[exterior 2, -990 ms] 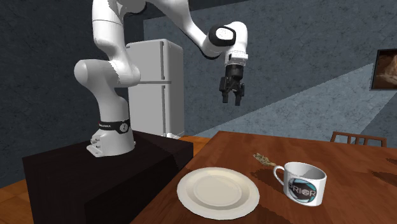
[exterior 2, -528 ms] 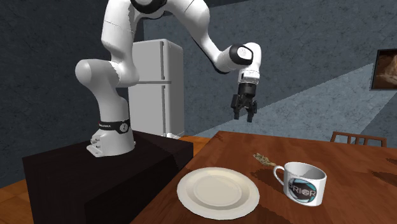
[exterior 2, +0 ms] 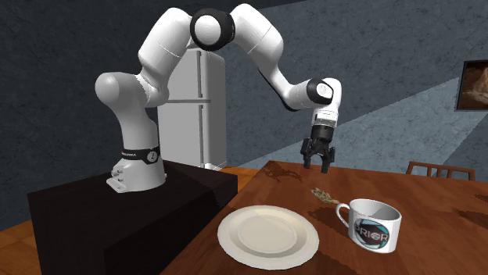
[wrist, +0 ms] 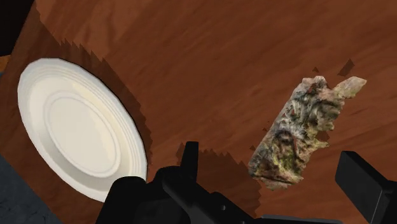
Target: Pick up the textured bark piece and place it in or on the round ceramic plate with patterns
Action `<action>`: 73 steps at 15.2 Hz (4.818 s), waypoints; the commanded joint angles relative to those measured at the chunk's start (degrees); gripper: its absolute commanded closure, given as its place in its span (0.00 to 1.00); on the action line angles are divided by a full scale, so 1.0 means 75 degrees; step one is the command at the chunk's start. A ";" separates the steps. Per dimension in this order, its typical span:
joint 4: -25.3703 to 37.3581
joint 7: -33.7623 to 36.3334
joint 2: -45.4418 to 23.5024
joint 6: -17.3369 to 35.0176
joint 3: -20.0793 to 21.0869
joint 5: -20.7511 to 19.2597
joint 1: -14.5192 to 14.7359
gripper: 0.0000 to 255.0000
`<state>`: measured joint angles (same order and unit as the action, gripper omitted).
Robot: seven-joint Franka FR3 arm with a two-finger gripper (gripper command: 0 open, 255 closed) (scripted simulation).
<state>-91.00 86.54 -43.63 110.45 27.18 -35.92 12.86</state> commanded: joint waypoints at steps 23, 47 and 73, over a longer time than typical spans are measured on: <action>0.1065 0.0308 -0.1330 0.0117 -0.0509 -0.0322 0.0336 1.00; -0.2698 0.0229 0.0005 0.5846 -0.0289 -0.1229 -0.2067 0.00; -0.1783 0.0431 -0.0014 0.3613 0.0695 0.0651 -0.2077 0.00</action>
<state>-106.65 88.72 -42.35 140.71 31.82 -33.36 -3.46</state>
